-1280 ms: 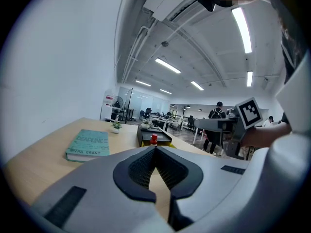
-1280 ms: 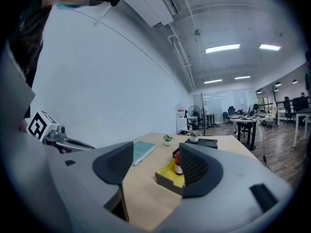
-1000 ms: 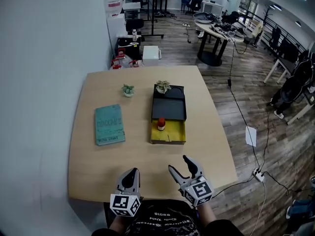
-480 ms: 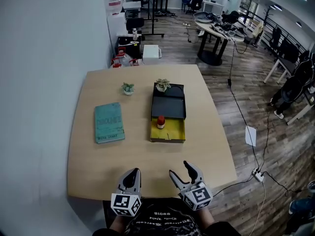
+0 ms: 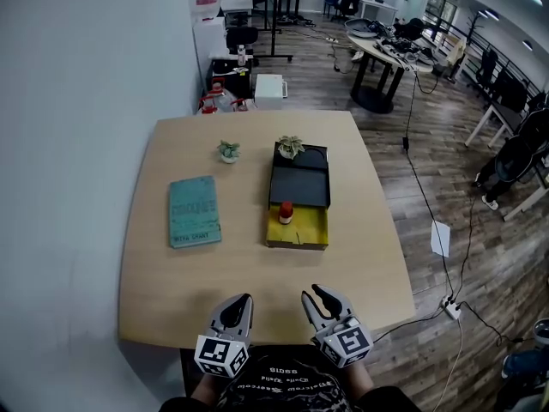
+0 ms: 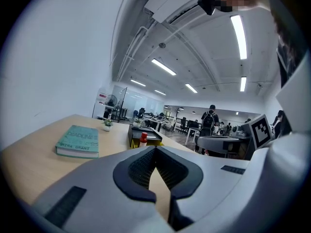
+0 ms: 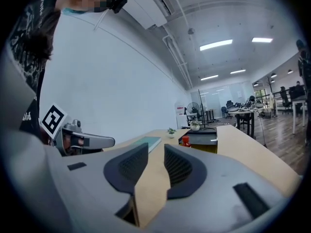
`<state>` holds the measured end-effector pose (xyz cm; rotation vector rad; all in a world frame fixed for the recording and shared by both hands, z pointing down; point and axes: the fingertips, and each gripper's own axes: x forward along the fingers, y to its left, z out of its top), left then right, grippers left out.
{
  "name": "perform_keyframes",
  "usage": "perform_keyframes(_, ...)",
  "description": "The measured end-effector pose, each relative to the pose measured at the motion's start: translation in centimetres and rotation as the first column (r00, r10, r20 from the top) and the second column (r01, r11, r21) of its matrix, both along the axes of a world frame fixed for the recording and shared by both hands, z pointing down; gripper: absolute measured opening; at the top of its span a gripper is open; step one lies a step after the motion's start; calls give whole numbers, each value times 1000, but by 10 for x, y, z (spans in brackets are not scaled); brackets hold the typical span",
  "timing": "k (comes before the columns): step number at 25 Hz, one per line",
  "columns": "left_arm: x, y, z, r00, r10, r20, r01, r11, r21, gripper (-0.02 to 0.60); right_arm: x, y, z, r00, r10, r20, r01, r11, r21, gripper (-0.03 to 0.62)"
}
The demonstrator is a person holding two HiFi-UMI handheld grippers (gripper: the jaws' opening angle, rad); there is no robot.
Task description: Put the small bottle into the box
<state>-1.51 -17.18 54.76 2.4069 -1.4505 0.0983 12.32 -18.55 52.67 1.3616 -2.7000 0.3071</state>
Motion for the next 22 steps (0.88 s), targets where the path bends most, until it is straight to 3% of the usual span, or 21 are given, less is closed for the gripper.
perform_keyframes(5, 1, -3, 0, 1000, 10, 5, -10, 1000, 5, 5, 3, -6, -8, 995, -4, 102, 3, 1000, 6, 6)
perform_keyframes(22, 2, -6, 5, 999, 25, 46, -24, 1000, -2, 5, 4, -16, -1, 998, 23, 60, -22, 1000, -13, 5)
